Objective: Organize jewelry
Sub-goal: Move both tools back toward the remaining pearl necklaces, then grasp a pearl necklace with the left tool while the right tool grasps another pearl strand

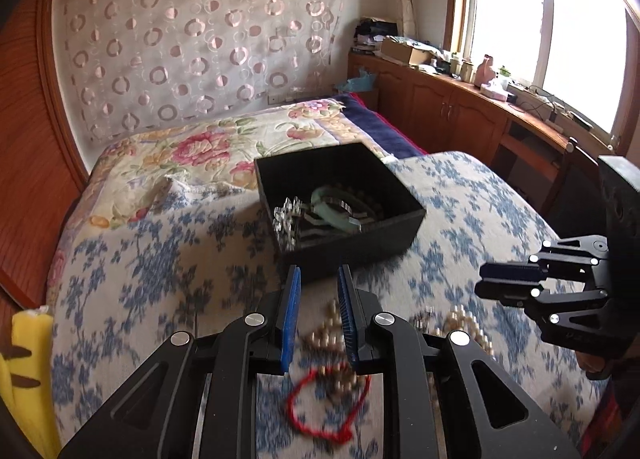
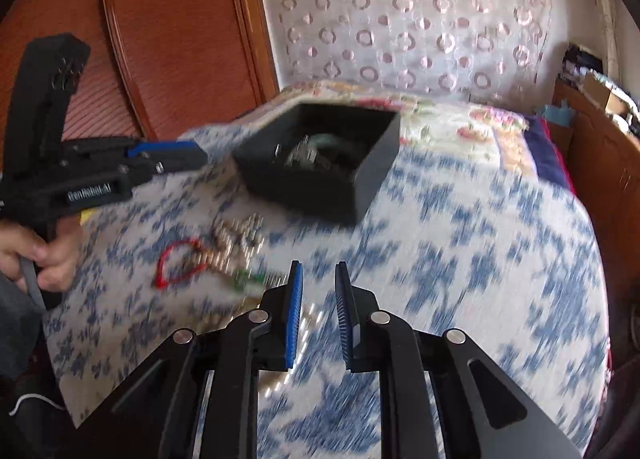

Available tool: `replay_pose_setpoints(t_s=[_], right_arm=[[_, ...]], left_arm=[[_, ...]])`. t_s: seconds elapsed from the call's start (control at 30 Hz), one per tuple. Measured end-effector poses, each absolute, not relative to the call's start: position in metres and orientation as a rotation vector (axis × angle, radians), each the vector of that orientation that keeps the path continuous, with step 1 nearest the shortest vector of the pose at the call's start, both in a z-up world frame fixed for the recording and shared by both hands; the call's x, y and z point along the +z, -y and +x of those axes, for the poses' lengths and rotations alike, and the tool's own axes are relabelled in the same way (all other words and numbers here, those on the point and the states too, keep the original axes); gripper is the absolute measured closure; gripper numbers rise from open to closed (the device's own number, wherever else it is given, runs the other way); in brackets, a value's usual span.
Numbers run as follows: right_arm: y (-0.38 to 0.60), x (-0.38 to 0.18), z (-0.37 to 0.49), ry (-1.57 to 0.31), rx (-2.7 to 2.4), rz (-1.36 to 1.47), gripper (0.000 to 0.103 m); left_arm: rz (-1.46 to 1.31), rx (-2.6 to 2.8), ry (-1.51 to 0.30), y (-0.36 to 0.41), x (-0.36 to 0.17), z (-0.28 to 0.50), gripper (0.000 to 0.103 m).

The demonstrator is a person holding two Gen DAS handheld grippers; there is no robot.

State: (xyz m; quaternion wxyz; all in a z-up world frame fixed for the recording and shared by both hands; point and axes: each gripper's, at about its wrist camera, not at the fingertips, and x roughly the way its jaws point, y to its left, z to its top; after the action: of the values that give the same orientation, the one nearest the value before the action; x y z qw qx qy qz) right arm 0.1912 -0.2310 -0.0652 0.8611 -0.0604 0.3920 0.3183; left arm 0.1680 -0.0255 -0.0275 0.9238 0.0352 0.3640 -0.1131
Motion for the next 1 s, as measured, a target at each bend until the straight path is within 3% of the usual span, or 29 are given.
replay_pose_setpoints(t_s=[0.4,0.5,0.7,1.0], right_arm=[[0.223,-0.091,0.181,-0.887,0.618,-0.179,0.084],[0.219,-0.092,0.178,-0.868,0.591,-0.238,0.094],[0.219,-0.092,0.177,-0.867,0.590,-0.239,0.094],[0.223,-0.090,0.177,-0.871,0.598,-0.218,0.094]], left_arm=[[0.027,-0.186,-0.811,0.008,-0.064,0.149,0.085],[0.035,-0.187,-0.825,0.008,-0.070,0.147,0.085],[0.069,-0.205,-0.857,0.020,-0.077,0.155,0.076],[0.090,-0.215,-0.868,0.035,-0.070,0.173,0.076]])
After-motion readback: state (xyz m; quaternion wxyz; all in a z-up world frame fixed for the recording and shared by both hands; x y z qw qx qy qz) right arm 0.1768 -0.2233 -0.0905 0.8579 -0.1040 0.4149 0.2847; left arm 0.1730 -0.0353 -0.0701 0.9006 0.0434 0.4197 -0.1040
